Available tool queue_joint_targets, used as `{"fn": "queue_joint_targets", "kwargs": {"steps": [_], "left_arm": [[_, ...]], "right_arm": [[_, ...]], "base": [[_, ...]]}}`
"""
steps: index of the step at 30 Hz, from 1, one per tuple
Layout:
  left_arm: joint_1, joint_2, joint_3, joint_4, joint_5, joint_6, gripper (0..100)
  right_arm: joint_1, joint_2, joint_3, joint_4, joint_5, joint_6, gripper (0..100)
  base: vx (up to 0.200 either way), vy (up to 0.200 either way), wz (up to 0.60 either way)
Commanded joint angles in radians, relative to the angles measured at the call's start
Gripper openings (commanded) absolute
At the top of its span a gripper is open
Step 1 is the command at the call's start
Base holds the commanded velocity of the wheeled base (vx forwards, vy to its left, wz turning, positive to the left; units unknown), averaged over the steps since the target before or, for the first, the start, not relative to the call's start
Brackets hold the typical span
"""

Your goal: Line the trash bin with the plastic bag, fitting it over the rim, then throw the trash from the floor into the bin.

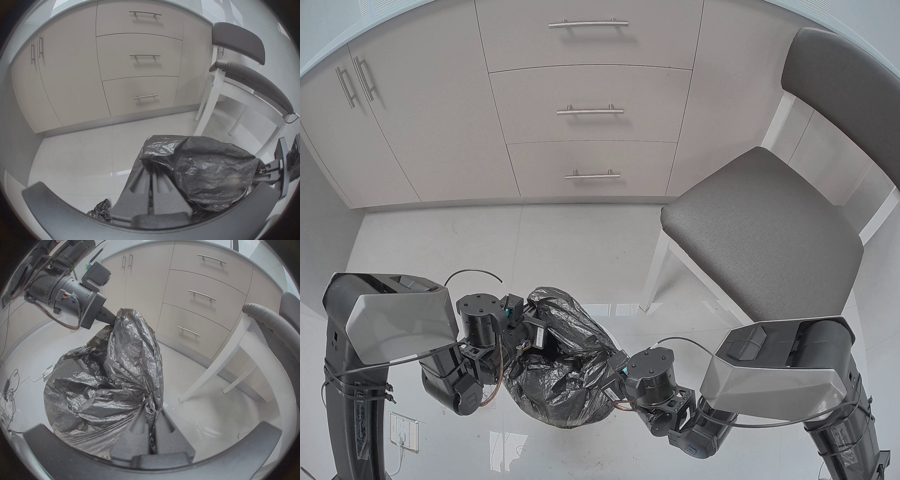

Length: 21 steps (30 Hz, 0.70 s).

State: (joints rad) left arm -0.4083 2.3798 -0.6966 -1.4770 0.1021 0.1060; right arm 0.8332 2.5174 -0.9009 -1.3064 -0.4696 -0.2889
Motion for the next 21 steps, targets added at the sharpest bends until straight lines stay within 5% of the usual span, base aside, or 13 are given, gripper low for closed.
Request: {"fn": "queue_joint_targets", "kwargs": {"steps": [1,9,10,21], "left_arm": [[-0.001,0.002,0.006,0.000,0.001,0.000,0],[0.002,0.002,0.006,0.003,0.001,0.034,0],[0.002,0.002,0.003,0.015,0.002,0.034,100],[0.008,-0.001,-0.034,0.037,0.002,0.034,100]], "right_arm": [[-0.002,-0.005,-0.001,-0.002,-0.001,-0.001,0],[-0.002,-0.003,-0.006,-0.005,-0.007,-0.001,0],[-0.003,-0.003,-0.006,-0.005,-0.007,-0.001,0],[-0.008,-0.003,-0.009,-0.014,-0.007,0.002,0]], "base": [[0.000,0.000,0.00],[0.000,0.000,0.00],[0.000,0.000,0.00],[0.000,0.000,0.00]]}}
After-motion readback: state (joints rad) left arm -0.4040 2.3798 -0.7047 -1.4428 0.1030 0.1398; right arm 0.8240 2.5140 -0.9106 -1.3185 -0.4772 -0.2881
